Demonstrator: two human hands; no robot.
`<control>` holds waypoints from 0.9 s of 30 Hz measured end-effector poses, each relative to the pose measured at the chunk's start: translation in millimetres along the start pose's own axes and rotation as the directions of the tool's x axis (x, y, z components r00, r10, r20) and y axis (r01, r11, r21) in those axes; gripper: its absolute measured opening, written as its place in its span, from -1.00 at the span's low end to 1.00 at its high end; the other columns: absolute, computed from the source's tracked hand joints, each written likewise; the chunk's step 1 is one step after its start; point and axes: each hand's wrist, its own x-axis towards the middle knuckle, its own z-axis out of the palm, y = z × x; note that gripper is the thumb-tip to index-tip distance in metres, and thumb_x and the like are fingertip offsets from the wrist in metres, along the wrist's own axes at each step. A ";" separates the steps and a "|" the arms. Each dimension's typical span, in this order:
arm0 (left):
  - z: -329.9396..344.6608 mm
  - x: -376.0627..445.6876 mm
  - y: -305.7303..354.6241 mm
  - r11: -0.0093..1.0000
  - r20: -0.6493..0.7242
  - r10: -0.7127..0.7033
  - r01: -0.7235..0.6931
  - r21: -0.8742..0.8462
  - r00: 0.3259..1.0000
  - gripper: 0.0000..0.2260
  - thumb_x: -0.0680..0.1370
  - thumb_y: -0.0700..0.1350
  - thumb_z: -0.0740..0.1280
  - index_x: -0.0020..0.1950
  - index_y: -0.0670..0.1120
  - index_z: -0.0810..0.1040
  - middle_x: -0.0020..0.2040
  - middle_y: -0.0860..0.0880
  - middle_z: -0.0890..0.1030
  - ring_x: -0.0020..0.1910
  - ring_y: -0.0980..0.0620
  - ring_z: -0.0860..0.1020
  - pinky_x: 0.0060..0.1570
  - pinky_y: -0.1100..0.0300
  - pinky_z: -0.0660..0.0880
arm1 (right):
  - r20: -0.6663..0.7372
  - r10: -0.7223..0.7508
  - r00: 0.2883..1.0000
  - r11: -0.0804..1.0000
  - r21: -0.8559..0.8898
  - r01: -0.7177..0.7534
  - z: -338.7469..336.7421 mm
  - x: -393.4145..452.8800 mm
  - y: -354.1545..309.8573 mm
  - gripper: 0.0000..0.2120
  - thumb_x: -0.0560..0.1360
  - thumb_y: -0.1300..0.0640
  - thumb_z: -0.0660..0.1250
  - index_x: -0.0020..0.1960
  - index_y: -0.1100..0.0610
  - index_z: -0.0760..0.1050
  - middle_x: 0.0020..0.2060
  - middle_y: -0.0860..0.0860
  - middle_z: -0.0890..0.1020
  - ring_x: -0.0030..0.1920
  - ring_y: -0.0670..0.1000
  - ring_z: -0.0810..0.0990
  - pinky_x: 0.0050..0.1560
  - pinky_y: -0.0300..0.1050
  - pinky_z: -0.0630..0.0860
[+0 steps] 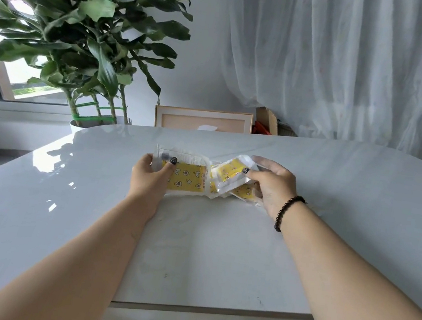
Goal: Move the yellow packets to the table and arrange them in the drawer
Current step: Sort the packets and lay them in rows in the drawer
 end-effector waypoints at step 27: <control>4.7 -3.8 5.0 0.999 0.001 -0.027 0.027 0.029 1.000 -0.88 0.55 -0.25 0.29 -0.07 -0.02 0.48 -0.05 -0.09 0.62 -0.07 -0.09 0.63 0.00 0.01 0.59 | -0.105 -0.007 0.994 0.903 0.428 0.051 9.0 -3.4 -8.3 -0.72 0.45 0.43 0.29 -0.15 0.06 0.59 -0.19 0.09 0.65 -0.19 0.13 0.64 -0.08 0.16 0.60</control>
